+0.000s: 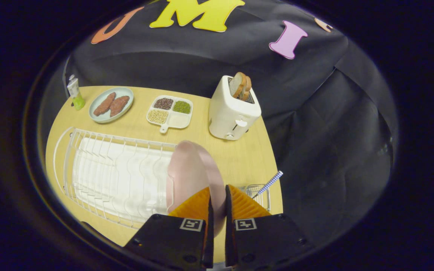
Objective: Take the plate from the dish rack, then take the spoon from the basket and place it into the plate.
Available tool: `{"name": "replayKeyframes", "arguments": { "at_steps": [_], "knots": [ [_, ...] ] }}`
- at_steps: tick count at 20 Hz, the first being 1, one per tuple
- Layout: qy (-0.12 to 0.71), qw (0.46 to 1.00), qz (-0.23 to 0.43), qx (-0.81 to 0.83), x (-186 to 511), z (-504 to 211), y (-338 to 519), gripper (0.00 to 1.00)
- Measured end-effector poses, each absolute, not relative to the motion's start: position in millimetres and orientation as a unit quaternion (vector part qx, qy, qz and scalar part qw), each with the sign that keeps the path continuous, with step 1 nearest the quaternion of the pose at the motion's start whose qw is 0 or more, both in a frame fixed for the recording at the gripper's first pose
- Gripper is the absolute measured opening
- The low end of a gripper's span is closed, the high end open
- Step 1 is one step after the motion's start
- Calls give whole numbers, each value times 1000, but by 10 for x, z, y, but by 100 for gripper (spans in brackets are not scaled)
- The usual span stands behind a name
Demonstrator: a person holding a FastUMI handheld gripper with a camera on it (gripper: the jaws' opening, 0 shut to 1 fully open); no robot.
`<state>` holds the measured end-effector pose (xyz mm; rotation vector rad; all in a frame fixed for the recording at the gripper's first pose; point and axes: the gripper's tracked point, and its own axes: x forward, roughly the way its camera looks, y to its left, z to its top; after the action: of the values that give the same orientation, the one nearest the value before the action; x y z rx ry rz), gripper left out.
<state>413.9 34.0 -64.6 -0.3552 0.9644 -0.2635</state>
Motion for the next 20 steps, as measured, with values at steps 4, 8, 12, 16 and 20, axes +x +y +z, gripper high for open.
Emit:
{"name": "replayKeyframes", "arguments": {
  "at_steps": [4,8,12,16,20],
  "knots": [
    [438,870,-149,-171,4111,-544,313,17],
    [416,882,-154,-162,4023,-425,311,17],
    [410,897,-103,-130,3712,-377,461,17],
    [415,904,-46,-94,3284,-422,518,17],
    [401,914,19,-49,2739,-528,572,17]
  ]
}}
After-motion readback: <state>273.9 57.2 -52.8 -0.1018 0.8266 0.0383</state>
